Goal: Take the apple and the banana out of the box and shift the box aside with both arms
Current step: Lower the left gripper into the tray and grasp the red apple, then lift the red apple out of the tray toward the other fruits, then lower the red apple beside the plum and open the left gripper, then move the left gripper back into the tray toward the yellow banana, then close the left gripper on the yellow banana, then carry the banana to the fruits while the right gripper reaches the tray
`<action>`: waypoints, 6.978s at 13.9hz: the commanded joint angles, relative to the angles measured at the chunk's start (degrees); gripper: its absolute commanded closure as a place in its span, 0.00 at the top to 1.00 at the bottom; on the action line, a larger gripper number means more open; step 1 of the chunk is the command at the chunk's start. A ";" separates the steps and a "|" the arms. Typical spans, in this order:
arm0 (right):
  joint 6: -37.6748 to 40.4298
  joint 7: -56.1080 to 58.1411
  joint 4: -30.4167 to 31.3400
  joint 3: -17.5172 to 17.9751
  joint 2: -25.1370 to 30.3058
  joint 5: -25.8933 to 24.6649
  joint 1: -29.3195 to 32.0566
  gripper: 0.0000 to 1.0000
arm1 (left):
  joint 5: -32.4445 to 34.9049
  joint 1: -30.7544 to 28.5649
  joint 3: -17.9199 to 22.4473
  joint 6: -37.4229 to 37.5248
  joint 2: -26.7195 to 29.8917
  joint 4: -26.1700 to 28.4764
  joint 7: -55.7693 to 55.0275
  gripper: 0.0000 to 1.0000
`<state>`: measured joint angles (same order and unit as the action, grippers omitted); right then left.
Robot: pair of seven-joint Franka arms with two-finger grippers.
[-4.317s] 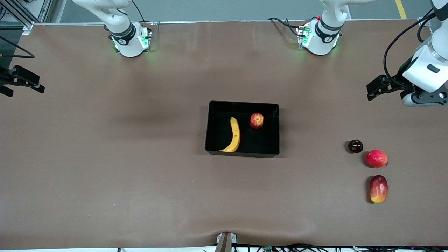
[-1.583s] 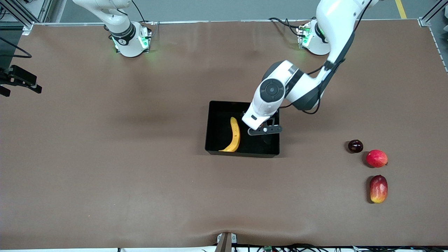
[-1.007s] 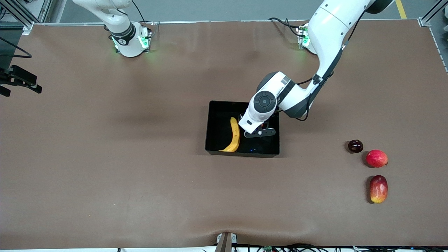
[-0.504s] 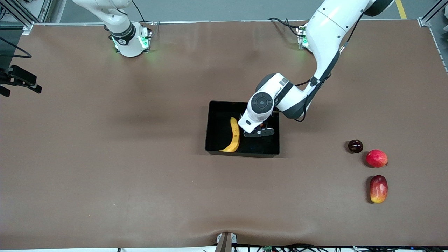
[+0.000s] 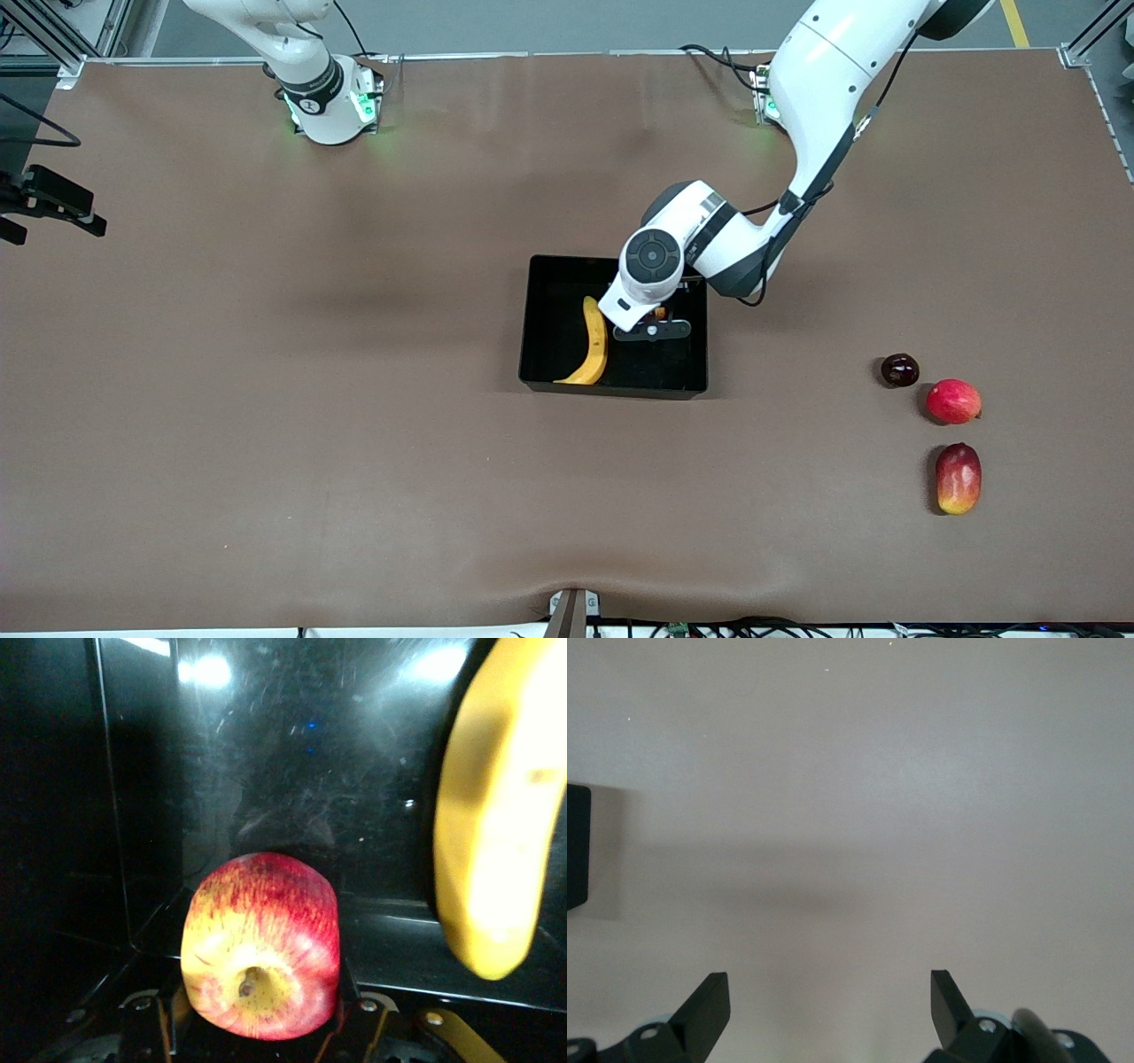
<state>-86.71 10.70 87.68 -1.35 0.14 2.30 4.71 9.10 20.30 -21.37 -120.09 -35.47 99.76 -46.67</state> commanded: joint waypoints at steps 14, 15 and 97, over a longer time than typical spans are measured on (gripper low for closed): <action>0.05 -0.06 -0.32 0.12 -0.32 0.96 0.30 1.00 | 4.87 -22.38 1.51 14.10 6.83 -15.39 33.82 0.00; 0.14 -0.06 -0.32 0.03 -0.32 0.96 0.21 1.00 | 4.70 -24.32 1.42 13.75 5.17 -15.30 34.71 0.00; -23.30 -32.21 0.74 0.29 -22.45 14.49 -28.15 1.00 | 11.90 -18.51 0.19 -2.08 2.52 -15.48 39.24 0.00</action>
<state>-106.36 -18.38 89.31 -0.37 -19.21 15.99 -19.49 20.33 5.90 -20.48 -122.68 -33.70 83.29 -14.23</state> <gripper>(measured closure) 0.000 0.634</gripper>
